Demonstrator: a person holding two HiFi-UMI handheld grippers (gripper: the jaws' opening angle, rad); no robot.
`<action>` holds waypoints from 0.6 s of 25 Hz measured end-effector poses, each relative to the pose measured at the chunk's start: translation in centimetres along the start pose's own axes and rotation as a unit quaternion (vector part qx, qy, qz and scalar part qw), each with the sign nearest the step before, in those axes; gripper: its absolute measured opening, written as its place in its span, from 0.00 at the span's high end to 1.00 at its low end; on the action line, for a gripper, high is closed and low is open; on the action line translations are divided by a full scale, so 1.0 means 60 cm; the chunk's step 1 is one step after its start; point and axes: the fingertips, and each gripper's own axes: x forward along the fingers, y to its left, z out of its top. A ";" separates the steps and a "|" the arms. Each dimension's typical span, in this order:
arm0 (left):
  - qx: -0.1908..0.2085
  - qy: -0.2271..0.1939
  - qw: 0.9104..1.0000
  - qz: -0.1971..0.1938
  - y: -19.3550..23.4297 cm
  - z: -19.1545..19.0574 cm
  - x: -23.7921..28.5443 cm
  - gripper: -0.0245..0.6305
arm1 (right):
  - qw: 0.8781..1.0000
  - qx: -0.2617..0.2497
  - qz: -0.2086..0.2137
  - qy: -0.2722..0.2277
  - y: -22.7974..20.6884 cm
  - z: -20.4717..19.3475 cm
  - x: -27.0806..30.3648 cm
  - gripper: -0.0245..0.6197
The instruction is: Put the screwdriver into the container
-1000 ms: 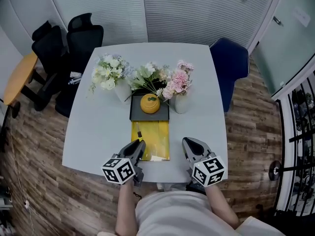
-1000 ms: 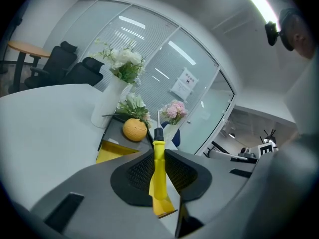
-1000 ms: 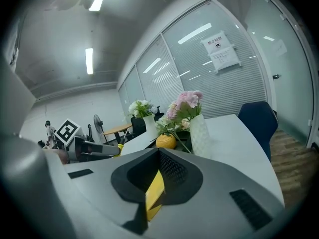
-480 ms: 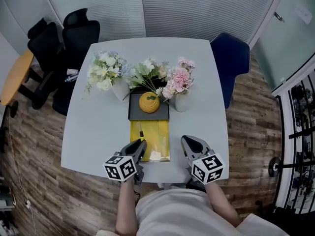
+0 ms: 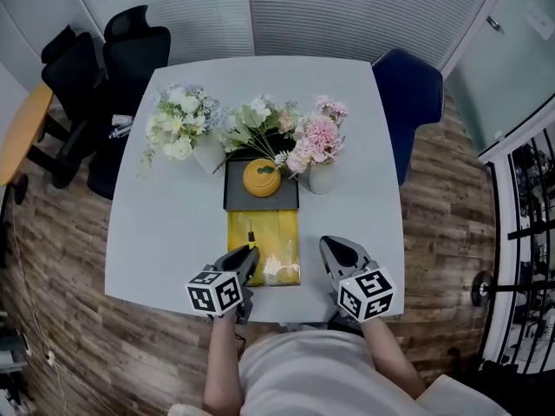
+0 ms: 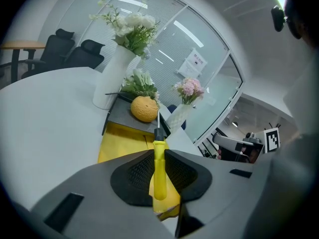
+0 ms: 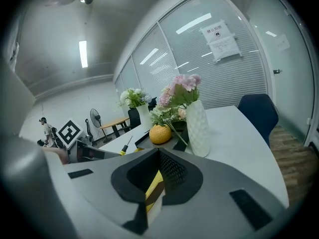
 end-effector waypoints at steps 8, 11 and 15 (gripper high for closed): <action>0.005 0.041 0.999 0.013 0.015 -0.024 0.023 0.86 | 1.000 0.009 -0.007 0.009 -0.017 -0.011 0.008 0.94; 0.012 0.054 0.998 0.020 0.019 -0.031 0.030 0.86 | 1.000 0.013 -0.007 0.010 -0.021 -0.012 0.012 0.94; 0.019 0.075 0.997 0.027 0.025 -0.039 0.041 0.86 | 1.000 0.014 -0.007 0.015 -0.027 -0.016 0.020 0.94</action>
